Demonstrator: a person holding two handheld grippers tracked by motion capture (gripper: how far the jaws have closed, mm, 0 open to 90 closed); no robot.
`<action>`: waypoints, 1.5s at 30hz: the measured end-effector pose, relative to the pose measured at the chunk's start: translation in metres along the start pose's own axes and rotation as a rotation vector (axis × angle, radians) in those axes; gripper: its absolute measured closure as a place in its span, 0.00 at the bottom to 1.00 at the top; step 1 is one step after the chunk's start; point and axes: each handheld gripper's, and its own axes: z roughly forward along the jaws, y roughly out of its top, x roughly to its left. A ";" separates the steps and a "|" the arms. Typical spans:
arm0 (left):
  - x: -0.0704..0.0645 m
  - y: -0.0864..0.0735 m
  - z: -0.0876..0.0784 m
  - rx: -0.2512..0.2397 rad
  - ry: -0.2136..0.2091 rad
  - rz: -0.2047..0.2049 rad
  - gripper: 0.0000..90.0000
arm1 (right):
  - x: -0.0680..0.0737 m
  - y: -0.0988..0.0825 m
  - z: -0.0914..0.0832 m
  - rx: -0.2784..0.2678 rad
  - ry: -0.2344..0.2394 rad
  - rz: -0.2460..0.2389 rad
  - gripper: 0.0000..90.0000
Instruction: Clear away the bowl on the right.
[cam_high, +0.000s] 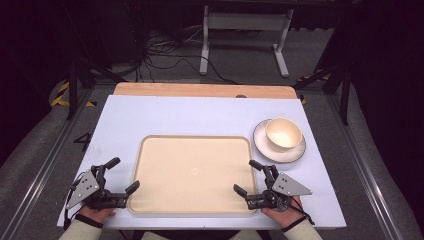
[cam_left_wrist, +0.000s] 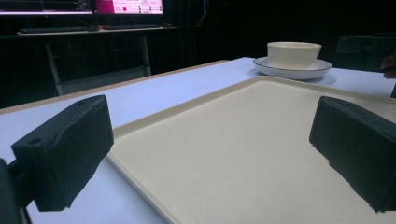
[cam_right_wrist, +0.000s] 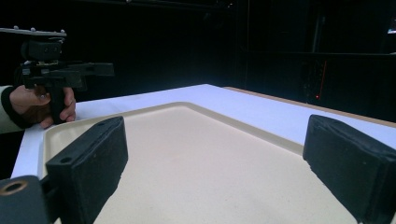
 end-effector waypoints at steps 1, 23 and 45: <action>0.000 0.000 0.000 0.000 0.000 0.000 0.00 | 0.000 0.000 0.000 0.000 0.001 -0.002 0.08; 0.000 0.000 0.000 0.001 0.001 0.000 0.00 | -0.001 0.000 0.001 0.011 -0.003 0.006 0.11; 0.000 0.000 0.000 0.002 0.001 -0.004 0.00 | -0.004 0.034 0.001 0.038 -0.056 0.047 0.19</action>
